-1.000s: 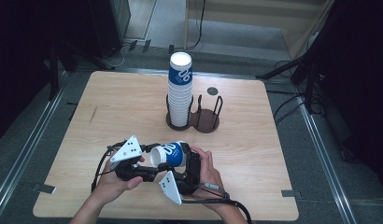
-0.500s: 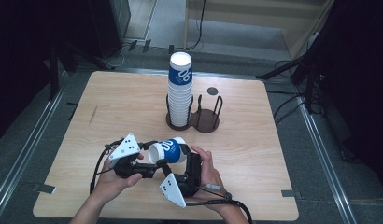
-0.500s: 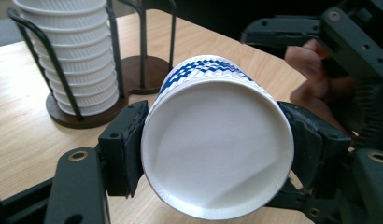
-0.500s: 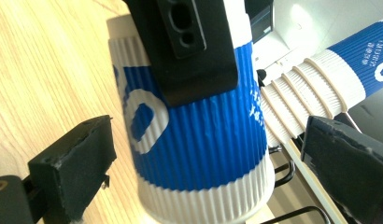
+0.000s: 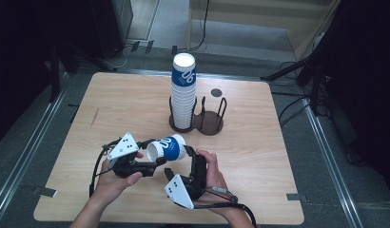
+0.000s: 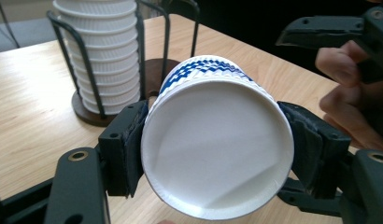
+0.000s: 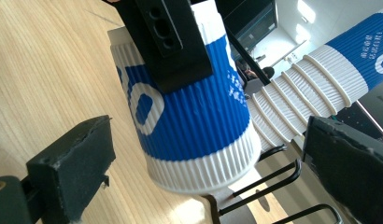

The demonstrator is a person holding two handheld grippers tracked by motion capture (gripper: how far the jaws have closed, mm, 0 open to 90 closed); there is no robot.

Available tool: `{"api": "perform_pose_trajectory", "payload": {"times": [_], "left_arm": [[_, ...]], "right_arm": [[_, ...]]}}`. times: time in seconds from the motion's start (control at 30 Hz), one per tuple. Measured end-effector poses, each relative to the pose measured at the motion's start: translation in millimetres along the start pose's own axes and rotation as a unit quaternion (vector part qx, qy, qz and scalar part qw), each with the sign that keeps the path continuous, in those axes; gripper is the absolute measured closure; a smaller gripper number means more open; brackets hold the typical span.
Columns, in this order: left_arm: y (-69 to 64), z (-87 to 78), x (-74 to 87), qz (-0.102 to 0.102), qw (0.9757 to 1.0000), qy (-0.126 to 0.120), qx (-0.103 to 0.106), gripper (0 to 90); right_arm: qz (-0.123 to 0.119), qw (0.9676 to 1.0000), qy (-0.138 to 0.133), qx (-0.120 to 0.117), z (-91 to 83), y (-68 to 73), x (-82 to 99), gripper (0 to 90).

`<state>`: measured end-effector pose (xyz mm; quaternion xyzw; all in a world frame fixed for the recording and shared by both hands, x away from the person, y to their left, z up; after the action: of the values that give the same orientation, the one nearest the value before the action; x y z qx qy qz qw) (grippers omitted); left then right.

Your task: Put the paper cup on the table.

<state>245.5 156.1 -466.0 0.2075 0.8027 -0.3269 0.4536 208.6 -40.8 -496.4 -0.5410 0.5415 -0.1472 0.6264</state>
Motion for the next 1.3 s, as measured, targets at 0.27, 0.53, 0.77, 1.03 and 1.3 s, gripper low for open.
{"api": "perform_pose_trajectory", "payload": {"times": [0.27, 0.53, 0.77, 1.03, 1.3], "left_arm": [[3.6, -2.5, -1.6, -0.013, 0.9997, -0.017, -0.008, 29.4], [8.9, -2.9, -1.2, -0.02, 0.9988, -0.03, -0.034, 29.4], [14.7, -1.8, -1.3, -0.037, 0.9977, -0.045, -0.034, 29.4], [13.9, 0.6, -4.4, -0.043, 0.9969, -0.059, -0.028, 29.4], [12.4, 6.3, -8.2, -0.043, 0.9958, -0.079, -0.02, 29.3]], "right_arm": [[0.007, 0.9999, 0.008, -0.005, -0.5, -0.8, 0.7, 2.5], [0.028, 0.9995, -0.004, -0.014, -4.0, -5.2, 1.6, 2.6], [0.039, 0.9989, 0.006, -0.026, -4.0, -6.2, 4.7, 2.6], [0.114, 0.9928, 0.022, -0.029, -6.0, -15.0, 12.6, 5.8], [0.189, 0.9789, 0.056, -0.055, -10.6, -20.9, 18.3, 2.9]]}}
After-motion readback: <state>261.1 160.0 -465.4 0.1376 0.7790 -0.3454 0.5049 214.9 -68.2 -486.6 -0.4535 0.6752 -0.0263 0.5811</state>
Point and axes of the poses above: each handheld gripper's, and its own axes: z roughly forward along the jaws, x roughly out of its underside, y roughly to its left, the point moved 1 cm from there along z, roughly forward along the jaws, and after that the axes turned 12 degrees about -z, right-handed, at the moved point
